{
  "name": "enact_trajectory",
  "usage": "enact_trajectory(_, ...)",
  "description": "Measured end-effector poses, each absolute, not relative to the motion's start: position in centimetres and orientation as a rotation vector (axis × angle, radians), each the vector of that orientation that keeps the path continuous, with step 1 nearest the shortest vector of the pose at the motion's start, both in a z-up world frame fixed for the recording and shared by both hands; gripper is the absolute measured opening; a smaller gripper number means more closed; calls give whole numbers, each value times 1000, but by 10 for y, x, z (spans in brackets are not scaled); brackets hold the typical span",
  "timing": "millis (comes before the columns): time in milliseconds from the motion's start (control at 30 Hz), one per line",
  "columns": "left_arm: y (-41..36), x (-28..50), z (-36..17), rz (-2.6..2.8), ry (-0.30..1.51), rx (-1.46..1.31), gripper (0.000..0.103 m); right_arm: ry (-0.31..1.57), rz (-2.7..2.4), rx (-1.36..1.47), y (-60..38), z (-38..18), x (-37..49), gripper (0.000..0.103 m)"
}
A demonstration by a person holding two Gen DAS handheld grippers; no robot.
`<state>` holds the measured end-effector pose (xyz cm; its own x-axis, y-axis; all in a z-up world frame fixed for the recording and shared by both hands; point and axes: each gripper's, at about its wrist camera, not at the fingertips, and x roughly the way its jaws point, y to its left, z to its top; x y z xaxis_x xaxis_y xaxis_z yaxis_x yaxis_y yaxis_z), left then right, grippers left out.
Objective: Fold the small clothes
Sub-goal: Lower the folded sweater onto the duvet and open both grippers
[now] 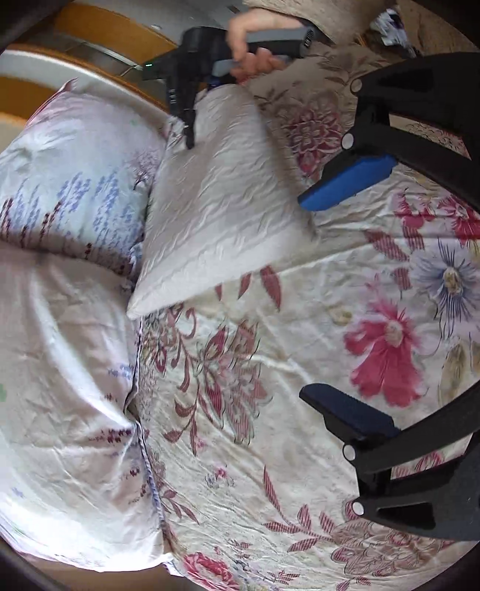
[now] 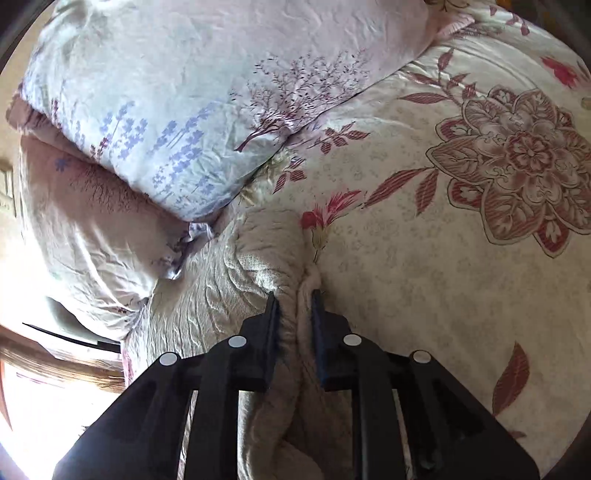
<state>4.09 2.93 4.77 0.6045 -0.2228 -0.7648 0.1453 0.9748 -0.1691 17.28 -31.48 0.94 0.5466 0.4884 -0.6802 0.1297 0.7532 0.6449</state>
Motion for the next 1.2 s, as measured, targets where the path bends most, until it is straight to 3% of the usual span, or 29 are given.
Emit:
enact_trajectory(100,14,36,41,-203,904,-54,99,912,161,538,-310,31,143,48)
enact_trajectory(133,10,35,40,-208,905,-47,99,871,134,487,-311,38,126,67)
enact_trajectory(167,6,34,39,-213,904,-41,100,844,126,466,-314,42,113,73)
enact_trajectory(333,-6,33,29,-173,902,-33,101,809,175,434,-317,33,55,73)
enact_trajectory(533,-12,41,14,-117,960,-71,101,916,186,134,-254,0,41,74)
enact_trajectory(633,-18,42,11,-109,951,-36,101,938,160,76,-243,-7,42,89)
enact_trajectory(767,-29,38,6,-101,948,74,101,919,142,-39,-230,-14,36,102)
enact_trajectory(1200,-29,40,6,-106,945,72,101,909,134,-25,-233,-15,37,102)
